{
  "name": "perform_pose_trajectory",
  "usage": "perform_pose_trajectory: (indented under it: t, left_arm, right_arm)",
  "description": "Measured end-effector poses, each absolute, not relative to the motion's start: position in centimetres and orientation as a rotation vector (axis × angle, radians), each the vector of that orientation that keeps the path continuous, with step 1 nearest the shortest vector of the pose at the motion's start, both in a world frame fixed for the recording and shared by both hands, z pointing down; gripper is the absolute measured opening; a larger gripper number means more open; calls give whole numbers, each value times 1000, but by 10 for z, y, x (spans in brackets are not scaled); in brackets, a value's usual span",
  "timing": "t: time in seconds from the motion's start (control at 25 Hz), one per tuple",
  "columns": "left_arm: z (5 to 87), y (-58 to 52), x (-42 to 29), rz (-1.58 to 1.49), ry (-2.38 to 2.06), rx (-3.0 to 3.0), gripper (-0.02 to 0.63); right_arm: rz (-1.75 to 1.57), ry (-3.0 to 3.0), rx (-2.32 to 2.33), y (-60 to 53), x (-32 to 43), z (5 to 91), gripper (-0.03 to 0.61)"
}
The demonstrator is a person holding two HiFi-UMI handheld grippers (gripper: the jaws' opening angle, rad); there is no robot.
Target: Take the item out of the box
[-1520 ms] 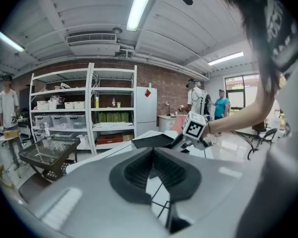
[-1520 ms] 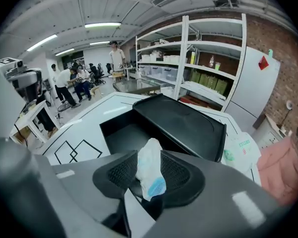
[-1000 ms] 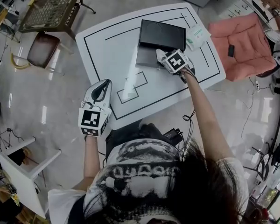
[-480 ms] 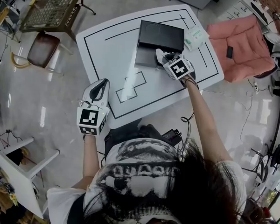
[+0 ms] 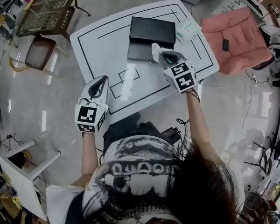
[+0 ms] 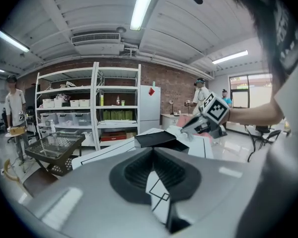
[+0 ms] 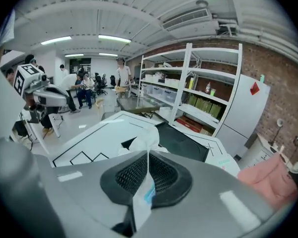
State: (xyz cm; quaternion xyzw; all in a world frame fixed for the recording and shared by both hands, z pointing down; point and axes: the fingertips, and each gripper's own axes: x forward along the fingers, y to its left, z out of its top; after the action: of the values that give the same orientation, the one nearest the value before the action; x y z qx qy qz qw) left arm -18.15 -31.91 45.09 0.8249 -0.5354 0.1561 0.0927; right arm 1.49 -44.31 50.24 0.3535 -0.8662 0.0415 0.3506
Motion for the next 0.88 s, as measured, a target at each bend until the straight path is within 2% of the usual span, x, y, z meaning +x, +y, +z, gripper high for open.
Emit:
perform_pose_trajectory:
  t: [0.4, 0.88]
  left_arm:
    - [426, -289, -118, 467, -1519, 2561, 0]
    - [403, -214, -43, 422, -1477, 2640, 0]
  right_arm:
    - [188, -2367, 1099, -362, 61, 455, 14]
    - [250, -2443, 1165, -256, 121, 443, 14]
